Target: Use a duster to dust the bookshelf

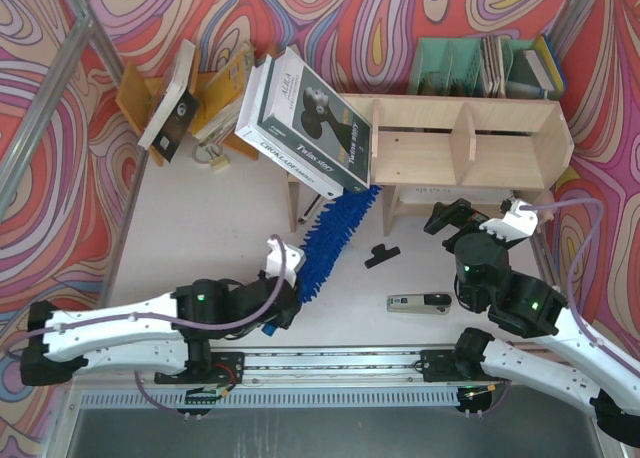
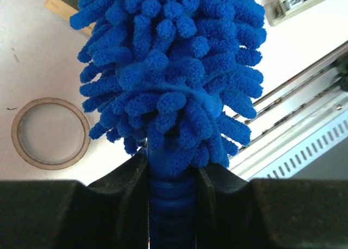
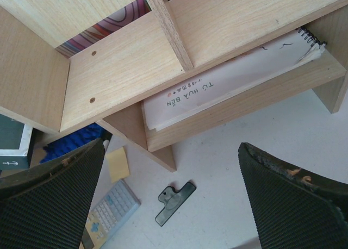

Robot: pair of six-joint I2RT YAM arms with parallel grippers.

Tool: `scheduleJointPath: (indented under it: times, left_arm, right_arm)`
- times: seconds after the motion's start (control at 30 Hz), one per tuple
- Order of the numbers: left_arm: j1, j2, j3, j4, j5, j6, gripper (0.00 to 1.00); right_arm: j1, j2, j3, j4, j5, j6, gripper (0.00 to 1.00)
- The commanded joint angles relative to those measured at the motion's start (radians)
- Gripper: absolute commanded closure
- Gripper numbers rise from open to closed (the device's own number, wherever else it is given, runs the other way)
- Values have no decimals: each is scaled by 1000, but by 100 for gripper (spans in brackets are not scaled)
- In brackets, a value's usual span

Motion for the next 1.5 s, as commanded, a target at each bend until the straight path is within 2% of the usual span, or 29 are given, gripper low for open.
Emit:
scheduleJointPath:
  times: [0.0, 0.2, 0.4, 0.77, 1.07, 1.27, 1.47]
  left_arm:
    - [-5, 84, -47, 100, 68, 4, 100]
    - [-8, 161, -75, 77, 53, -10, 100]
    - [-16, 150, -24, 37, 21, -7, 100]
    - [-173, 32, 88, -90, -184, -43, 100]
    - [-180, 38, -59, -114, -101, -139, 100]
    - [-180, 50, -175, -51, -51, -192, 100]
    - [-180, 88, -118, -42, -69, -154, 100]
  right_arm:
    - [-4, 4, 9, 14, 17, 6, 1]
    - [-3, 4, 6, 21, 23, 0, 1]
    - [-3, 15, 2, 41, 15, -2, 1]
    - [-3, 30, 1, 52, 15, -7, 1]
    - [-3, 33, 3, 49, 14, -9, 1]
    - [-4, 34, -1, 51, 5, 1, 1]
    - [-3, 46, 4, 49, -3, 5, 1]
